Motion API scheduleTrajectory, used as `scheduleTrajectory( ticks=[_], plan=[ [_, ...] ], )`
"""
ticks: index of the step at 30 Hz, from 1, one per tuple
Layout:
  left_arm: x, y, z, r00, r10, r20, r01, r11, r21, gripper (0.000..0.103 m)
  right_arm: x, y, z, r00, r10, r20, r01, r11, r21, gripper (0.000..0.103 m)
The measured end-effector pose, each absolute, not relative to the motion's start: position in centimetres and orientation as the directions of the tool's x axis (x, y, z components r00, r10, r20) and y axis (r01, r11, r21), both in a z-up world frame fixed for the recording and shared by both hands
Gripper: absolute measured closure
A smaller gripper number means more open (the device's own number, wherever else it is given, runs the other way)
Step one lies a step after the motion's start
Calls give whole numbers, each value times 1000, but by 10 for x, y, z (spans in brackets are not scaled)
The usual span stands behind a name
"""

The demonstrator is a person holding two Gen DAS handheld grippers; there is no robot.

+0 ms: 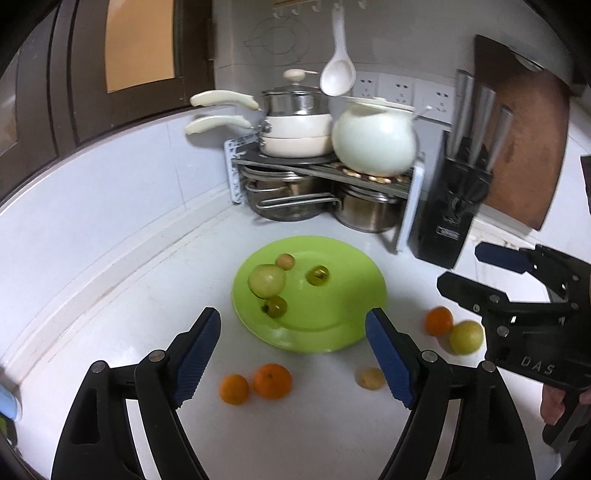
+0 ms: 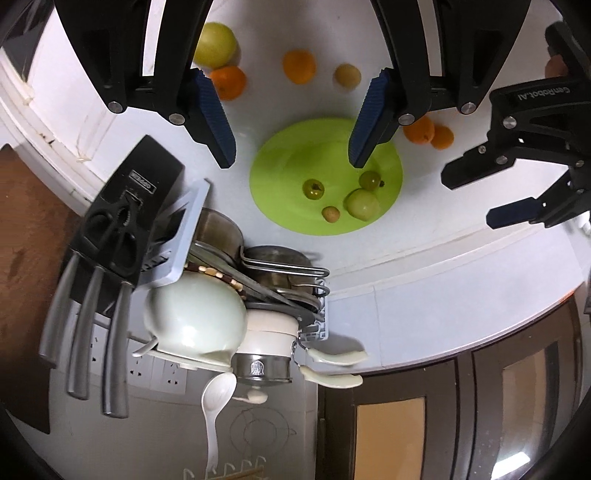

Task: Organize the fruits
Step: 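Withdraw both open tools from the plate toward the remaining fruits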

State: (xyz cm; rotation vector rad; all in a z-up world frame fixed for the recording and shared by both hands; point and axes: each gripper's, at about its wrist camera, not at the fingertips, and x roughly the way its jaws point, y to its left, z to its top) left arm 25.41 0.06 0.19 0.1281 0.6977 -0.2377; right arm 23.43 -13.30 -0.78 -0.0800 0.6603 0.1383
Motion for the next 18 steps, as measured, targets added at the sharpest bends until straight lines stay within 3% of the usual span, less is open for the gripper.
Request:
scheduleTrajectory(
  ticks=[18],
  plan=[
    [214,-30,-28,734,-230,-639,388,914,117,21,191,-148,-37,741,105,-664,-205,976,-74,39]
  ],
)
